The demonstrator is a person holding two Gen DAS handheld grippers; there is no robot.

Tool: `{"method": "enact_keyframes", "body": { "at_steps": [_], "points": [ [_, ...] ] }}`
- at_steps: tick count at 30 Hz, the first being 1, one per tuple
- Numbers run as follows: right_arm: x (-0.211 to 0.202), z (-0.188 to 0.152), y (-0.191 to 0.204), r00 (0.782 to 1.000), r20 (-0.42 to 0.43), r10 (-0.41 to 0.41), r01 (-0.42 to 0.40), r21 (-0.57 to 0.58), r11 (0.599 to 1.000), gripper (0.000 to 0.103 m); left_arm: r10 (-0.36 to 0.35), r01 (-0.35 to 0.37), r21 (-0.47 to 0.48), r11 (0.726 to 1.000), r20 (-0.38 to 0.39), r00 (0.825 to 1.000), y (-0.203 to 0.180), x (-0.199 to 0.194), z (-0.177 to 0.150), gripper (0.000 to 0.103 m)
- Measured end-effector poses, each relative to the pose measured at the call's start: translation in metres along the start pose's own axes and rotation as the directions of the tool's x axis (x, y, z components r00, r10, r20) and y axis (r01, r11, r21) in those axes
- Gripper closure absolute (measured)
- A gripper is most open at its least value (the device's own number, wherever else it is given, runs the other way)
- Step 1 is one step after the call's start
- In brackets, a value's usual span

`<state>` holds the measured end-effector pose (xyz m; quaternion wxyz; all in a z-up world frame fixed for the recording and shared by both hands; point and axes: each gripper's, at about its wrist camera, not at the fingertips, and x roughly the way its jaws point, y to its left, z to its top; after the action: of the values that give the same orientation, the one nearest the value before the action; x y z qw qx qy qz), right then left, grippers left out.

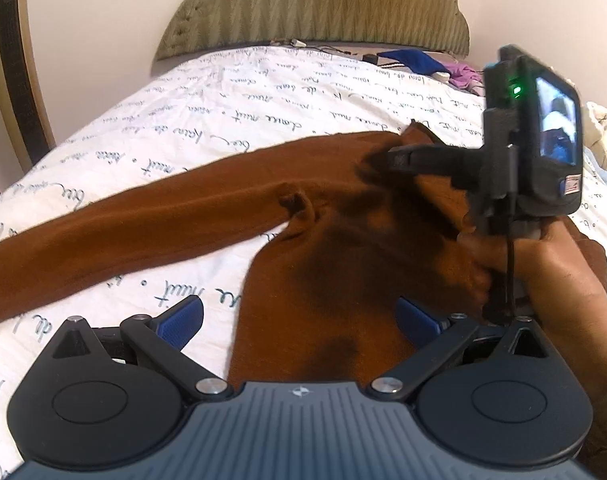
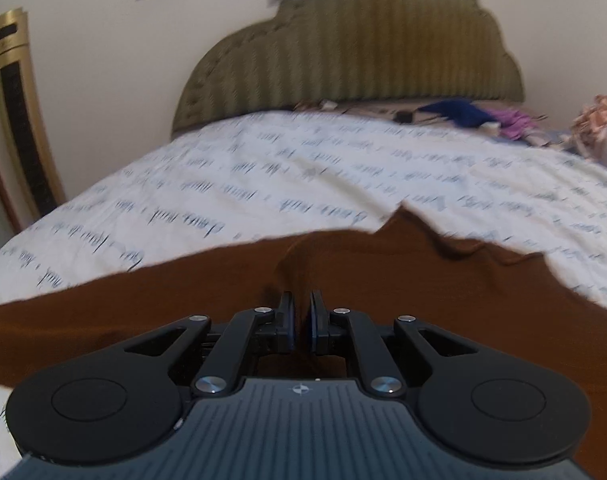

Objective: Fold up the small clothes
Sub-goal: 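Carry the held sleeve with the right tool across the sweater body, then open the right tool to lay the sleeve on the sweater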

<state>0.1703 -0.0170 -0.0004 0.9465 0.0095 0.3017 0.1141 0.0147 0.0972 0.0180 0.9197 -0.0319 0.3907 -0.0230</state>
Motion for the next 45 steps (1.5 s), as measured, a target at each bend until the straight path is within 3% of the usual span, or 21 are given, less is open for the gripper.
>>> {"method": "enact_keyframes", "body": {
  "at_steps": [1,3,4,9,12,14,16,19,21,23,25,26,30,34,39,42,45],
  "points": [
    [0.001,-0.001,0.002,1.000,-0.015,0.014,-0.014,0.000,1.000,0.089,0.005,-0.005,0.000,1.000,0.003,1.000,0.000,-0.001,0.000,0.000],
    [-0.003,-0.004,0.003,0.999,-0.014,0.048,-0.048,0.013,0.999,0.072,0.026,-0.026,-0.001,1.000,0.000,1.000,0.001,-0.002,0.000,0.000],
    [-0.007,-0.004,0.001,0.998,-0.008,0.064,-0.064,0.028,0.998,0.069,0.036,-0.036,-0.002,0.999,-0.001,0.999,0.002,-0.002,0.001,0.000],
    [-0.021,-0.005,-0.027,0.984,-0.011,0.179,-0.173,0.212,0.962,0.068,0.105,-0.105,-0.034,0.994,0.001,0.994,0.007,0.000,0.002,0.000],
    [-0.010,-0.012,-0.033,0.978,-0.089,0.190,-0.163,0.245,0.956,0.068,0.116,-0.116,-0.035,0.993,-0.001,0.993,0.008,0.000,0.002,0.000],
    [-0.012,-0.016,-0.034,0.981,-0.083,0.178,-0.153,0.243,0.958,0.068,0.120,-0.120,-0.016,0.993,-0.004,0.993,0.007,-0.001,0.002,0.000],
    [-0.022,-0.017,-0.030,0.986,-0.051,0.161,-0.148,0.201,0.968,0.068,0.132,-0.132,0.000,0.991,-0.004,0.991,0.006,-0.001,0.001,0.000],
    [-0.030,-0.021,-0.005,0.998,-0.038,0.059,-0.060,-0.030,0.998,0.060,0.129,-0.129,-0.007,0.992,-0.016,0.992,0.006,0.001,0.000,0.000],
    [-0.027,-0.028,0.010,0.999,-0.047,0.008,-0.016,-0.156,0.988,0.060,0.113,-0.113,-0.018,0.993,-0.027,0.993,0.006,0.002,0.000,0.000],
    [-0.020,-0.030,0.016,0.998,-0.062,0.005,-0.018,-0.202,0.979,0.060,0.107,-0.108,-0.018,0.994,-0.036,0.994,0.005,0.002,-0.001,0.000],
    [-0.018,-0.030,0.015,0.998,-0.059,0.037,-0.048,-0.186,0.981,0.072,0.116,-0.117,-0.005,0.993,-0.033,0.993,0.005,0.001,-0.002,0.000],
    [-0.017,-0.029,0.013,0.998,-0.052,0.044,-0.052,-0.168,0.984,0.085,0.125,-0.125,0.000,0.992,-0.029,0.992,0.005,0.000,-0.002,0.000],
    [-0.022,-0.027,0.011,0.998,-0.018,0.053,-0.055,-0.133,0.990,0.095,0.139,-0.140,-0.019,0.990,-0.032,0.990,0.011,0.002,-0.002,0.000],
    [-0.022,-0.022,0.015,0.998,-0.010,0.061,-0.061,-0.143,0.988,0.095,0.131,-0.134,-0.055,0.989,-0.057,0.990,0.017,0.006,-0.002,0.000],
    [-0.012,-0.017,0.031,0.996,-0.017,0.090,-0.091,-0.168,0.982,0.095,0.161,-0.162,-0.031,0.986,-0.050,0.986,0.017,0.005,-0.003,0.000],
    [-0.006,-0.017,0.027,0.992,-0.061,0.111,-0.118,-0.119,0.986,0.089,0.175,-0.176,-0.017,0.984,-0.057,0.983,0.018,0.005,-0.004,0.000],
    [-0.020,-0.018,0.017,0.986,-0.045,0.161,-0.162,-0.039,0.986,0.080,0.189,-0.191,-0.015,0.982,-0.065,0.980,0.018,0.007,-0.005,0.000]
  ]
}}
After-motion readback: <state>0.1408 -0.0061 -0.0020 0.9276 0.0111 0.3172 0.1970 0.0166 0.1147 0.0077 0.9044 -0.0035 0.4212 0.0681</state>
